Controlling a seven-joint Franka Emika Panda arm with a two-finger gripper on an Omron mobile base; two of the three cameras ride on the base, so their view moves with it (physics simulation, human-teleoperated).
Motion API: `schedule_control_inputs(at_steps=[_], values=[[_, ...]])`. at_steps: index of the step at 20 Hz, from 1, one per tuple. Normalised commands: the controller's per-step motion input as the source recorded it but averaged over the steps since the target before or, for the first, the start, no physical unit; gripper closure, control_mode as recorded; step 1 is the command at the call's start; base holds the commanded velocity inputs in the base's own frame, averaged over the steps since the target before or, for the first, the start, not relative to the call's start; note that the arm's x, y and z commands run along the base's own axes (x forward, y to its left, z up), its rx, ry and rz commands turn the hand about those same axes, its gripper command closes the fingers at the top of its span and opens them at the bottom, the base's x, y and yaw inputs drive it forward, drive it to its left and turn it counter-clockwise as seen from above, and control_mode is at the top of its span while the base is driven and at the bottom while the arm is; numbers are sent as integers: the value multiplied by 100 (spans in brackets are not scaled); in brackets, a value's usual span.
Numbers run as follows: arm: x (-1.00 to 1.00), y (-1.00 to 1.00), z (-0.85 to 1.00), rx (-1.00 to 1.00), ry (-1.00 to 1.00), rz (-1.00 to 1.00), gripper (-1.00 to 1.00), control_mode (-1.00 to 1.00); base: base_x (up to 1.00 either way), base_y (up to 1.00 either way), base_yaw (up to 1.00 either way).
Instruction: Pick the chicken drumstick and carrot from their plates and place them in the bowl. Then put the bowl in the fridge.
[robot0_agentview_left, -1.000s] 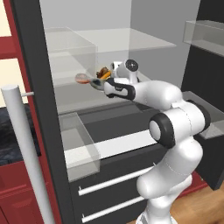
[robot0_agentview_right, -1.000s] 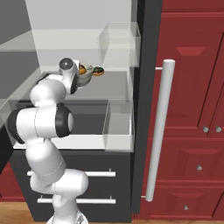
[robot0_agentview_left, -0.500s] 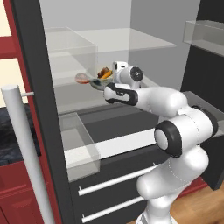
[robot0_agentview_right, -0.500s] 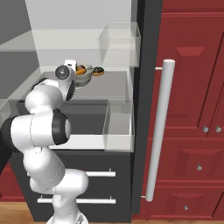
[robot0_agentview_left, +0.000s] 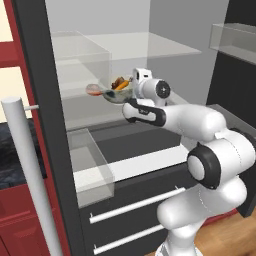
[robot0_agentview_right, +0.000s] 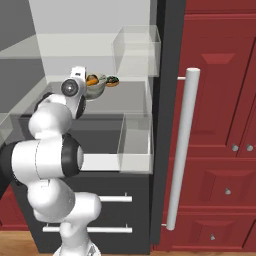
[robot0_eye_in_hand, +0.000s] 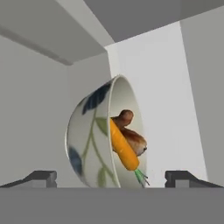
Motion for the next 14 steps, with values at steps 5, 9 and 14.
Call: schedule_control_inputs(at_steps=[5, 9, 14], values=[[-46, -12, 38, -8, 5, 0, -100, -100, 0, 0, 0], [-62, -9, 34, -12, 3, 0, -100, -100, 0, 0, 0], [-75, -5, 22, -7, 3, 0, -100, -100, 0, 0, 0]])
